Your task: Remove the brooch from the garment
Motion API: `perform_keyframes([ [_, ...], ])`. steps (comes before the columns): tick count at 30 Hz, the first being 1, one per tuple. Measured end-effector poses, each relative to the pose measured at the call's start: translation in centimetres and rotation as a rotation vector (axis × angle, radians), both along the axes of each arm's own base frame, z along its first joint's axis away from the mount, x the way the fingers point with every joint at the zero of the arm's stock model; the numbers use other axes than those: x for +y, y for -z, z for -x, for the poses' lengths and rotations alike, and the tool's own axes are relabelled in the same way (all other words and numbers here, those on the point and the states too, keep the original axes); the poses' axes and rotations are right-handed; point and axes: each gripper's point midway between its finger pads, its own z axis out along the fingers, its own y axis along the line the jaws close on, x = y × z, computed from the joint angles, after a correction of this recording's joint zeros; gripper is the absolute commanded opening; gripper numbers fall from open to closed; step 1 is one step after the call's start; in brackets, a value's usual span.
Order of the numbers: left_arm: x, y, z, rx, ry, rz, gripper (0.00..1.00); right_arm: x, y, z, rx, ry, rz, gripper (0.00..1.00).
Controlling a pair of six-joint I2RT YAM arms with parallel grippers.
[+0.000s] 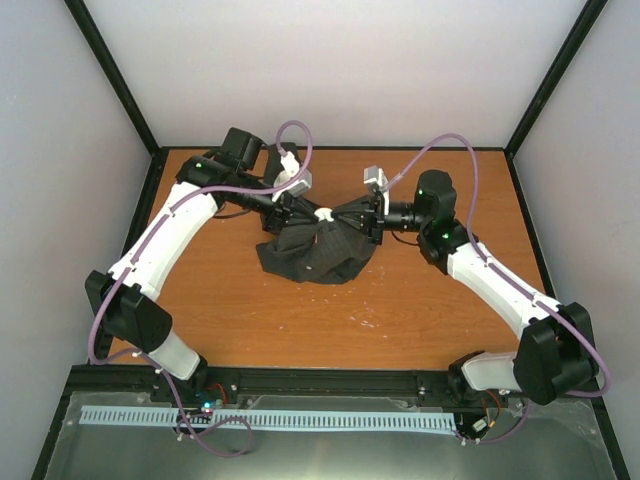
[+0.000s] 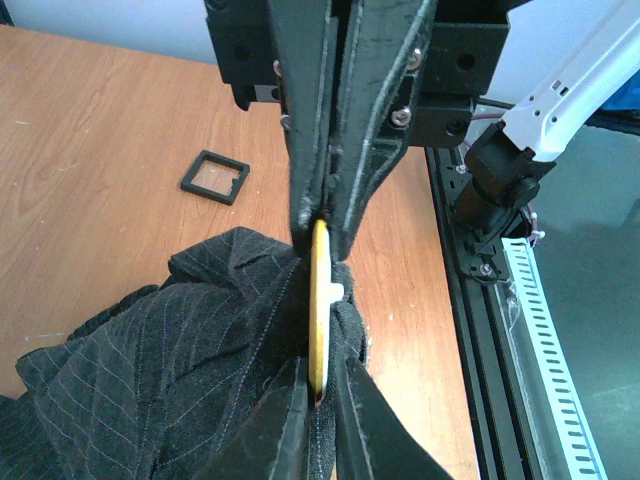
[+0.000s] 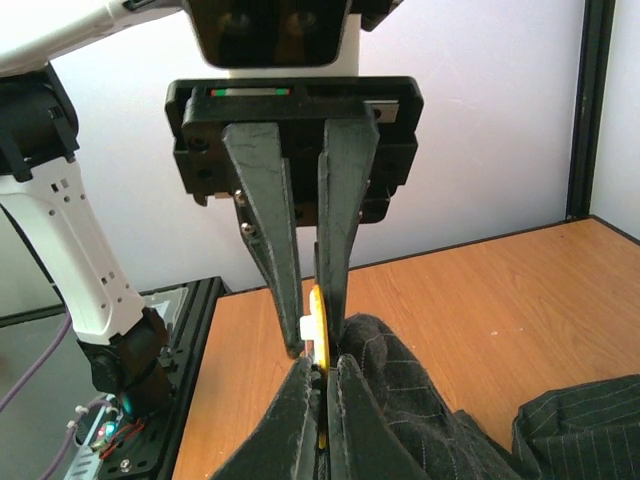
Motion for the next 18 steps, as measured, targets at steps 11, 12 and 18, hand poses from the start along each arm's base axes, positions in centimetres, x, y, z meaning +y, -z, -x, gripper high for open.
perform_keyframes([
  [11,0.0,0.9,-0.3,-0.027,-0.019,-0.058,0.01,0.3,0.7,-1.2,0.05,0.041,0.025,0.34],
  [12,-0.1,1.0,-0.3,-0.021,-0.022,-0.061,0.01,0.3,0.7,-1.4,0.051,0.053,0.027,0.46],
  [18,-0.8,-0.3,-0.7,0.036,-0.07,-0.05,0.01,-0.3,0.2,-3.5,0.062,0.185,-0.009,0.72],
])
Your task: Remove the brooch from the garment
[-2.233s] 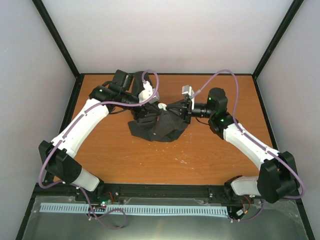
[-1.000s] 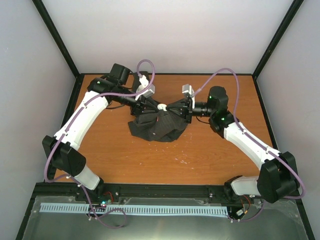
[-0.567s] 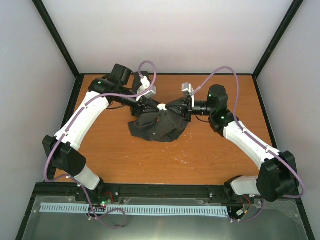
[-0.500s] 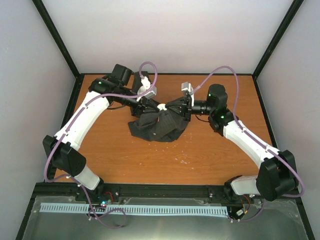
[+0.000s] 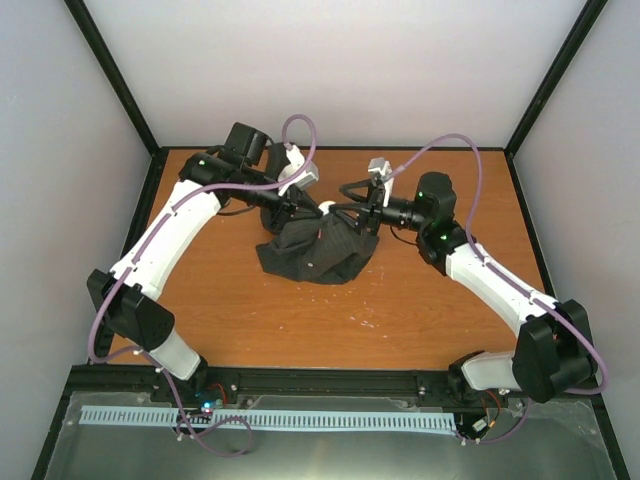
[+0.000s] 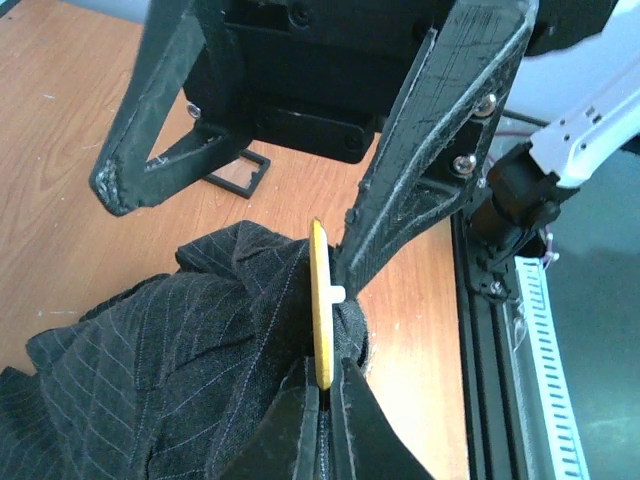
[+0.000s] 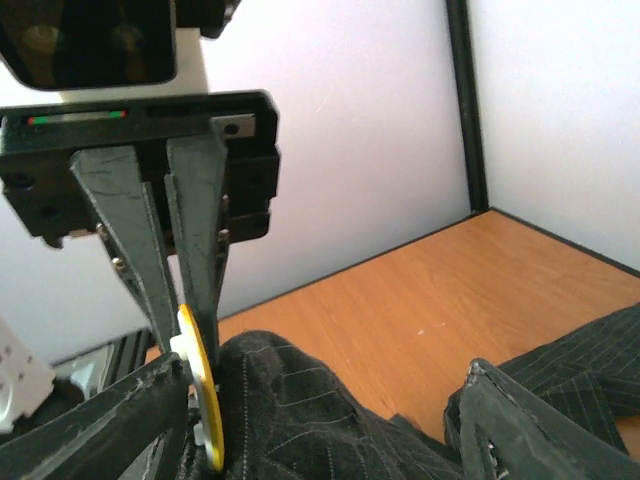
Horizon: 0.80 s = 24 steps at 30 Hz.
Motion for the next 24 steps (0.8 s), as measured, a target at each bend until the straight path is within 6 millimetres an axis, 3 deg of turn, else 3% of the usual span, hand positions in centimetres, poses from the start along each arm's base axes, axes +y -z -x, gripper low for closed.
perform_keyframes([
  [5,-0.3,-0.4,-0.4,0.057,-0.048,0.026,0.01,-0.5,0.1,-0.5,0.041,0.081,-0.078,0.7],
  [12,-0.6,-0.2,-0.2,0.128,-0.074,0.058,0.01,-0.3,0.6,1.0,0.123,0.068,-0.197,0.59],
  [24,-1.0,-1.3,-0.4,0.152,-0.086,0.104,0.01,-0.5,-2.6,2.2,0.151,-0.007,-0.394,0.39],
])
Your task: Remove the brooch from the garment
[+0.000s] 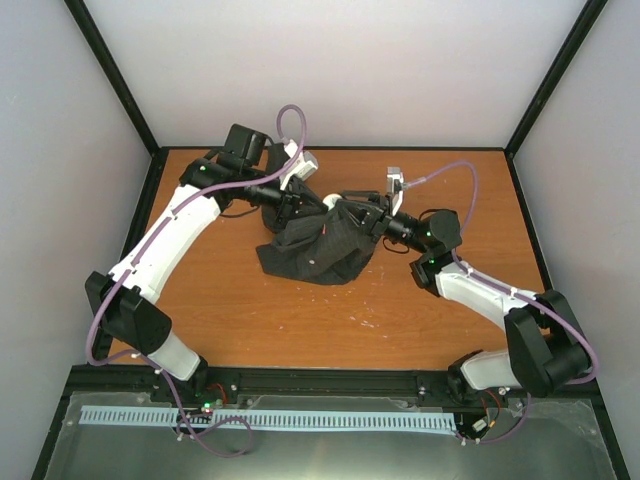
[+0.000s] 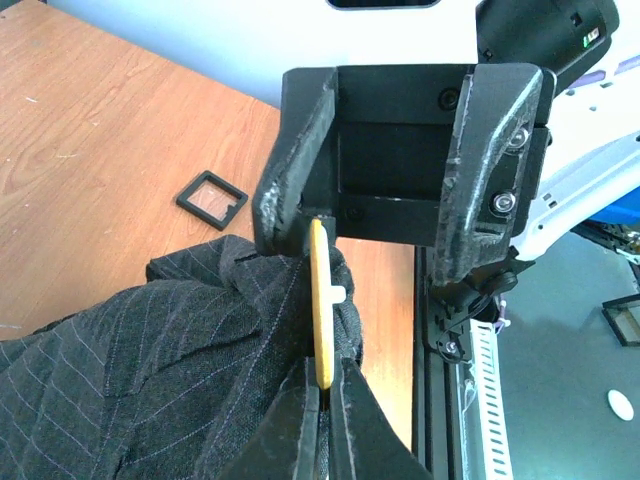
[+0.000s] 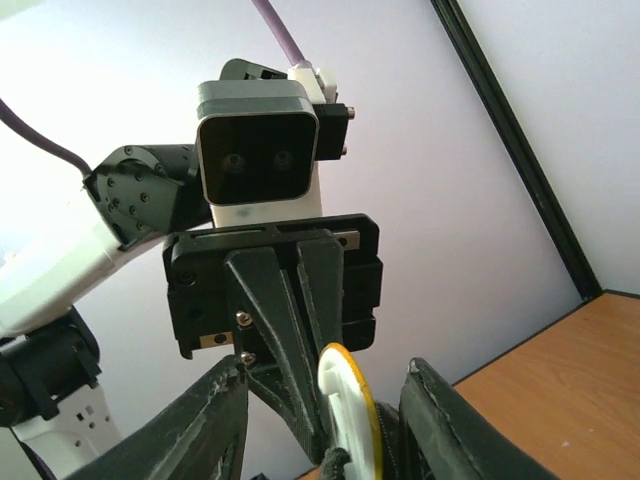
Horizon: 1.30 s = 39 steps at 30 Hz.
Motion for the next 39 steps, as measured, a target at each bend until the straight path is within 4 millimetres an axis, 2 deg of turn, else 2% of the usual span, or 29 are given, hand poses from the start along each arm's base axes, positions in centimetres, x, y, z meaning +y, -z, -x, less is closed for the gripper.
perform_keyframes([
  [5,-0.1,-0.3,0.1,0.019,0.002,0.013,0.01,-0.2,0.1,0.4,0.023,-0.004,-0.04,0.35],
  [10,-0.2,-0.5,0.2,0.033,0.0,0.025,0.01,-0.4,0.2,0.5,0.042,-0.005,-0.067,0.42],
  [14,-0.3,-0.8,0.2,0.039,0.002,0.037,0.01,-0.4,0.2,0.3,0.054,-0.008,-0.083,0.42],
  [19,-0.3,-0.9,0.2,0.045,0.001,0.043,0.01,-0.2,0.6,0.0,0.072,-0.002,-0.084,0.38],
  [24,-0.3,-1.1,0.3,0.053,0.009,0.053,0.01,-0.1,0.9,-0.4,0.086,0.004,-0.08,0.29],
  [37,0.0,-1.1,0.0,0.05,-0.002,0.054,0.01,0.3,0.9,-0.8,0.109,-0.012,-0.089,0.26],
  [39,0.0,-1.1,-0.1,0.047,-0.003,0.053,0.01,0.4,0.9,-0.8,0.116,-0.015,-0.091,0.28],
])
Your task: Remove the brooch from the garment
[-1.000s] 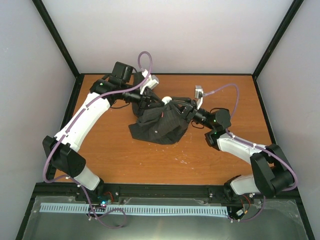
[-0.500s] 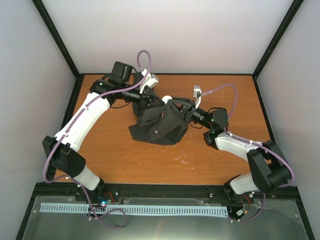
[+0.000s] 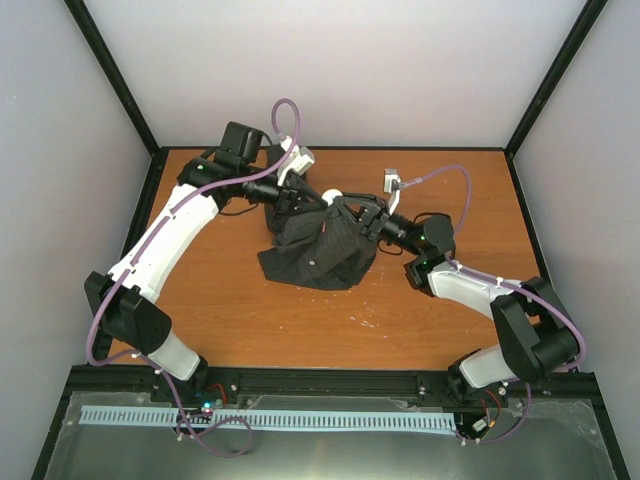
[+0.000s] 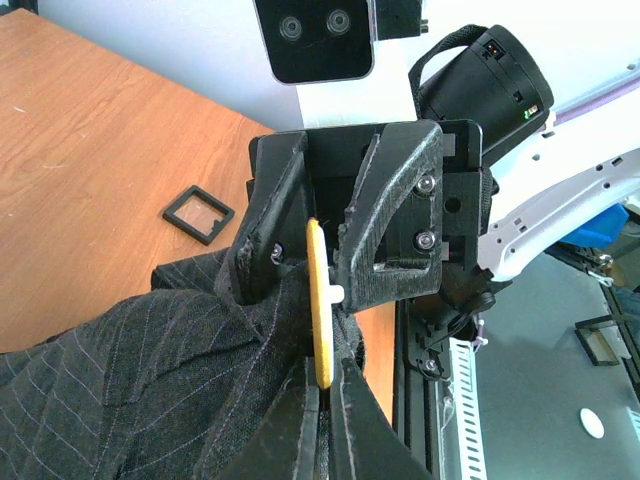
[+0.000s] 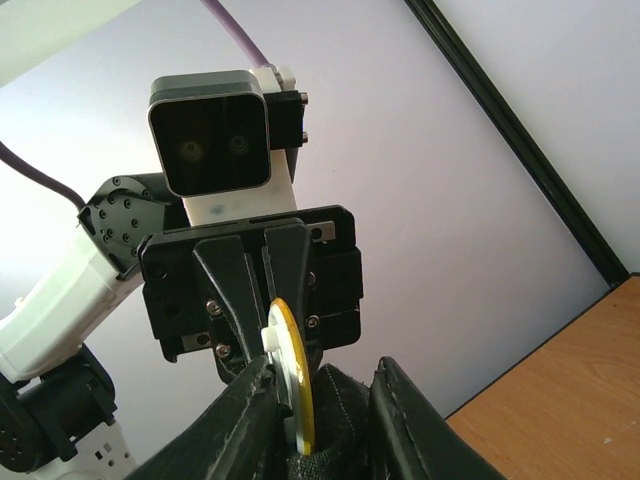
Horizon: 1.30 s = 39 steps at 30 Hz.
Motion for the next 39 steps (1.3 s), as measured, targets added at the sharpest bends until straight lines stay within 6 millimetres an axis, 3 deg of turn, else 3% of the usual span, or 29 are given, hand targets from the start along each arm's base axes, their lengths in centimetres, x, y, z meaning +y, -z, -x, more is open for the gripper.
perform_keyframes([
  [11,0.3,0.1,-0.7,-0.081,-0.004,-0.014,0.01,0.6,0.1,-1.0,0.031,0.023,0.024,0.24],
  [39,1.1,1.4,-2.0,-0.316,-0.048,-0.157,0.01,1.7,1.8,-2.9,0.11,0.063,0.066,0.29],
])
